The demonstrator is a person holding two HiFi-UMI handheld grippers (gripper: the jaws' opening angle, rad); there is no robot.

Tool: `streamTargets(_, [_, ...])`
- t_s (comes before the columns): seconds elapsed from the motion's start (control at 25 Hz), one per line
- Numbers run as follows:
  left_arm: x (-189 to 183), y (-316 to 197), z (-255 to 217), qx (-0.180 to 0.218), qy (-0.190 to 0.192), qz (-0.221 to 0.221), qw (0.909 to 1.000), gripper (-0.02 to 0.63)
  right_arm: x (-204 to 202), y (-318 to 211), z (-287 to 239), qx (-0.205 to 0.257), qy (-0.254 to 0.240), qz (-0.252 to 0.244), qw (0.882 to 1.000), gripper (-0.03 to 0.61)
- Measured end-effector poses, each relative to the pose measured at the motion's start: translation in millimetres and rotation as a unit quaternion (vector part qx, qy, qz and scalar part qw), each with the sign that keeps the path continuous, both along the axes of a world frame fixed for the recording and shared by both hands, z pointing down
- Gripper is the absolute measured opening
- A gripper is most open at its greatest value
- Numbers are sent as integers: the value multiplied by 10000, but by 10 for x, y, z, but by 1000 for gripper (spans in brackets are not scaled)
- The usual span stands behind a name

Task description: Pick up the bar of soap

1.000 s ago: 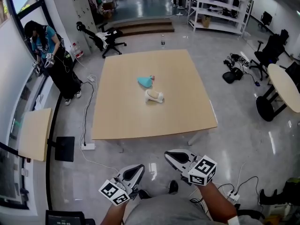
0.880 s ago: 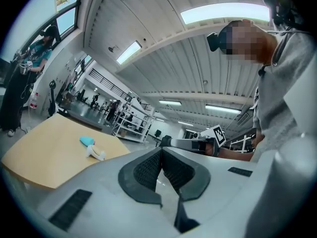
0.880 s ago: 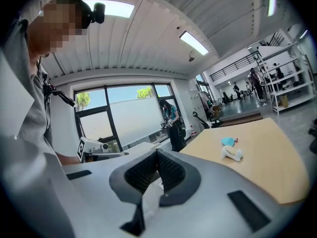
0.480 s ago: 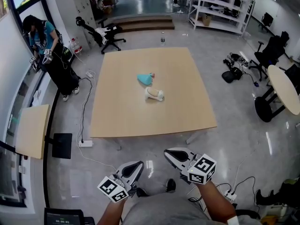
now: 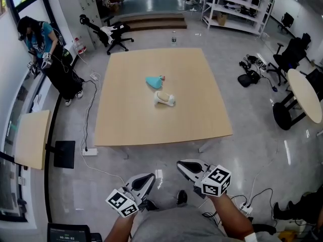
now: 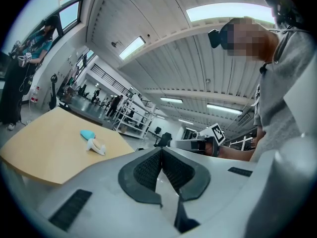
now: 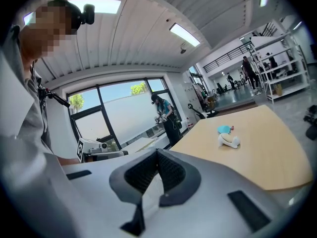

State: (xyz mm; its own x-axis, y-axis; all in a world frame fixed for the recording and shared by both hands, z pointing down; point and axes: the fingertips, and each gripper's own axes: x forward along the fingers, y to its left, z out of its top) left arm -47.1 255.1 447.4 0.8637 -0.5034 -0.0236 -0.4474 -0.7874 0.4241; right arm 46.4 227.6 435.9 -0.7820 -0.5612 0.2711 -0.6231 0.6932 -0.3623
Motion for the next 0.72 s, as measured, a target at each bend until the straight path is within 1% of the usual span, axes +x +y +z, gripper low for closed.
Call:
streamTargets(0.16, [68, -48, 72, -109, 10, 31, 9999, 6, 25, -32, 116, -206, -13, -16, 9998, 5])
streamTargets(0.48, [81, -216, 242, -407, 25, 61, 9991, 6, -74, -161, 324, -572, 34, -103, 9983, 5])
streamTargets(0.72, [176, -277, 358, -620, 71, 252, 9977, 6, -131, -285, 361, -672, -9, -124, 9977, 6])
